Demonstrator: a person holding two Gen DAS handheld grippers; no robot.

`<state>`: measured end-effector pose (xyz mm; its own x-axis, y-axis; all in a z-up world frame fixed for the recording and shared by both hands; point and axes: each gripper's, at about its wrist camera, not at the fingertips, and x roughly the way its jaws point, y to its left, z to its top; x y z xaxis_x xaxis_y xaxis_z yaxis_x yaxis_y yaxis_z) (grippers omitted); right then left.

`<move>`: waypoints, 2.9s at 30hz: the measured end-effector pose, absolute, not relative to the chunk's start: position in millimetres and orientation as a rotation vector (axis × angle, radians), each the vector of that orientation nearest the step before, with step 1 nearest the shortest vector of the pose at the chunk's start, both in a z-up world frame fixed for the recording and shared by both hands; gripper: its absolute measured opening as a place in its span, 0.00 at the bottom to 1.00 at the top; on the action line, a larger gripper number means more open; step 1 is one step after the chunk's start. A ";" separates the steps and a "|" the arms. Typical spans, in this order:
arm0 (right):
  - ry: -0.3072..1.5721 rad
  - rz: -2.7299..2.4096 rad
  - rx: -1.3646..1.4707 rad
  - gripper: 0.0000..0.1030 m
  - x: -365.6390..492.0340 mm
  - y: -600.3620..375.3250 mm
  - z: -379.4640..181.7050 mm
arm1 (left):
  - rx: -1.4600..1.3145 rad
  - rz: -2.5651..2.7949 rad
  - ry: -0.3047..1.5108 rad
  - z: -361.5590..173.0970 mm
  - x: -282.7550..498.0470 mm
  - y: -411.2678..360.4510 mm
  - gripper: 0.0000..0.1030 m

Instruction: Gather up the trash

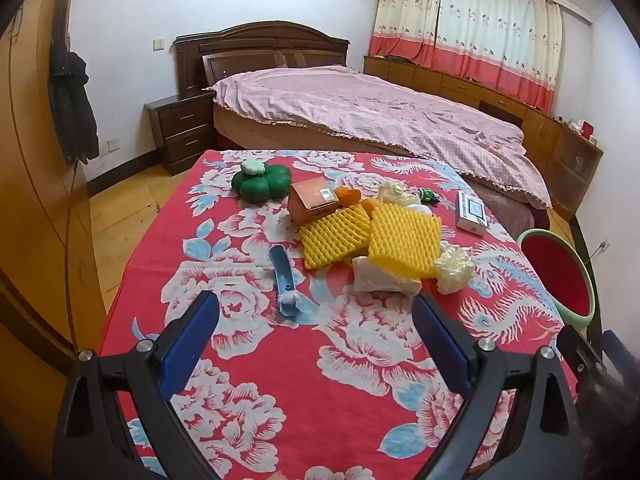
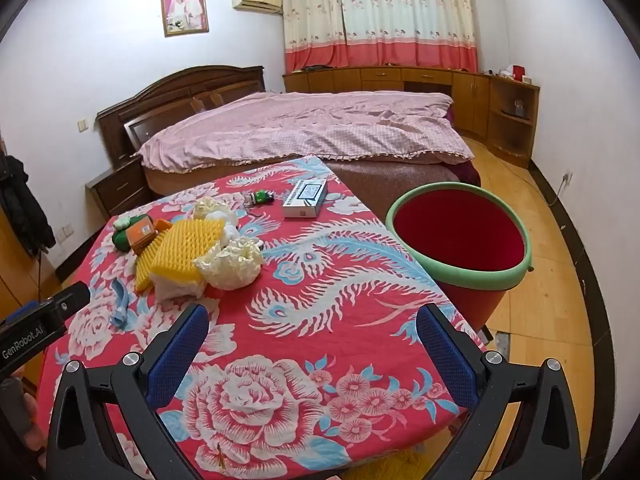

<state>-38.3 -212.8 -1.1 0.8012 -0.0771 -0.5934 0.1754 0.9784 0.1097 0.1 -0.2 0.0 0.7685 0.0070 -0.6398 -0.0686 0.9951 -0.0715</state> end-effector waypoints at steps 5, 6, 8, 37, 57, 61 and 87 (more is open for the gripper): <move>0.627 -0.138 0.159 1.00 -38.4 -212.9 -1.0 | -0.098 0.044 0.689 1.3 -0.1 1.9 0.94; 0.627 -0.138 0.160 1.00 -38.4 -213.0 -1.0 | -0.092 0.044 0.692 1.4 0.2 1.6 0.94; 0.627 -0.137 0.160 1.00 -38.5 -213.0 -0.9 | -0.086 0.042 0.693 0.3 0.4 0.1 0.94; 0.629 -0.138 0.167 1.00 -39.6 -213.7 -2.6 | -0.098 0.055 0.682 -3.1 -0.2 5.5 0.94; 0.608 -0.142 0.164 1.00 -39.7 -213.8 -6.5 | -0.081 0.069 0.599 -5.7 -7.5 4.8 0.94; 0.610 -0.143 0.167 1.00 -39.4 -213.5 -7.6 | -0.084 0.069 0.599 -7.5 -7.0 4.8 0.94; 0.612 -0.145 0.191 1.00 -37.8 -219.4 -15.7 | -0.083 0.075 0.621 -15.5 -2.5 4.1 0.94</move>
